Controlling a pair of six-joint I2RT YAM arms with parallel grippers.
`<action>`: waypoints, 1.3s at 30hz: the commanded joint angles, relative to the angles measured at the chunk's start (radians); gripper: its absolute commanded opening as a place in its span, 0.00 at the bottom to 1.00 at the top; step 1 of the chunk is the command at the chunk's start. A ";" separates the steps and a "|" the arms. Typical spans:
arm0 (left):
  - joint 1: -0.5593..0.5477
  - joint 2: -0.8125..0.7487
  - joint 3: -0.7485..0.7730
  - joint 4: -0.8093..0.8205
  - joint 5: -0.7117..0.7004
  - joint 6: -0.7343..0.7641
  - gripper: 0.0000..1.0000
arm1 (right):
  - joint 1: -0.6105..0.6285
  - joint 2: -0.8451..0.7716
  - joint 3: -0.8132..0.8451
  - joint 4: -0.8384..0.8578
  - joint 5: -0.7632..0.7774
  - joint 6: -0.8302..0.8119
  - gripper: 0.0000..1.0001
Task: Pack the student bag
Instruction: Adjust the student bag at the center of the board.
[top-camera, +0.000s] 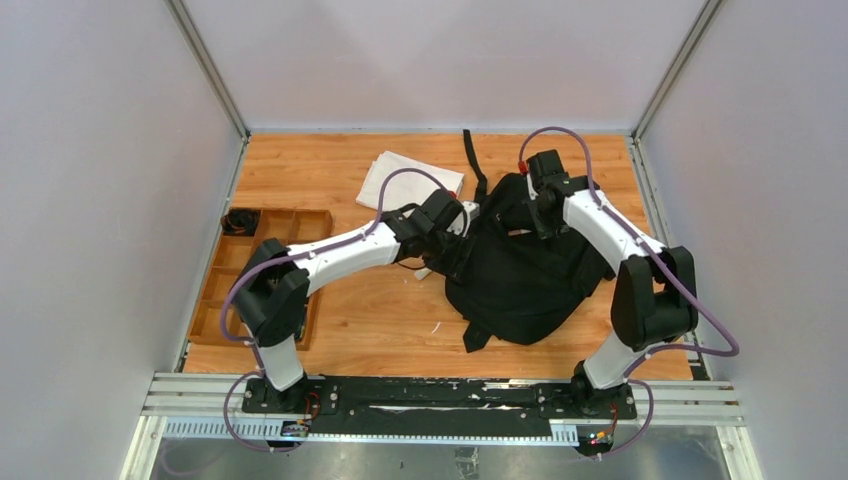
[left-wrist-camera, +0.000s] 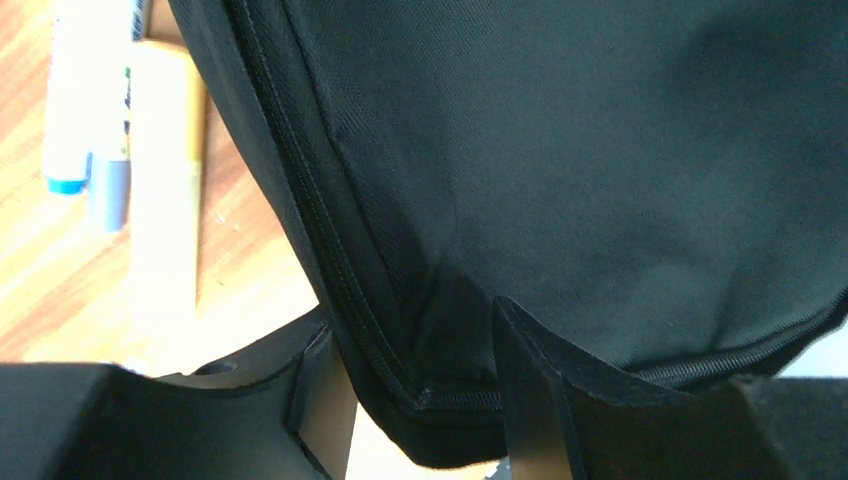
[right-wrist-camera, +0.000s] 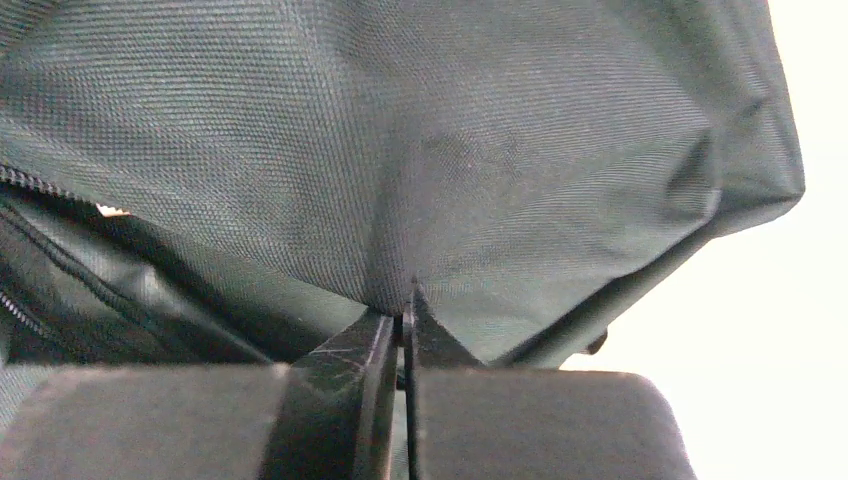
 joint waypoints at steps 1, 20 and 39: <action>0.006 -0.077 -0.064 0.077 0.093 -0.082 0.53 | 0.010 -0.098 -0.008 0.016 0.065 0.027 0.00; 0.008 0.160 0.274 -0.027 0.105 0.019 0.00 | 0.011 -0.487 -0.240 -0.332 -0.077 0.413 0.00; 0.040 -0.054 0.267 -0.117 -0.120 0.016 0.39 | 0.123 -0.381 -0.117 -0.309 0.174 0.382 0.51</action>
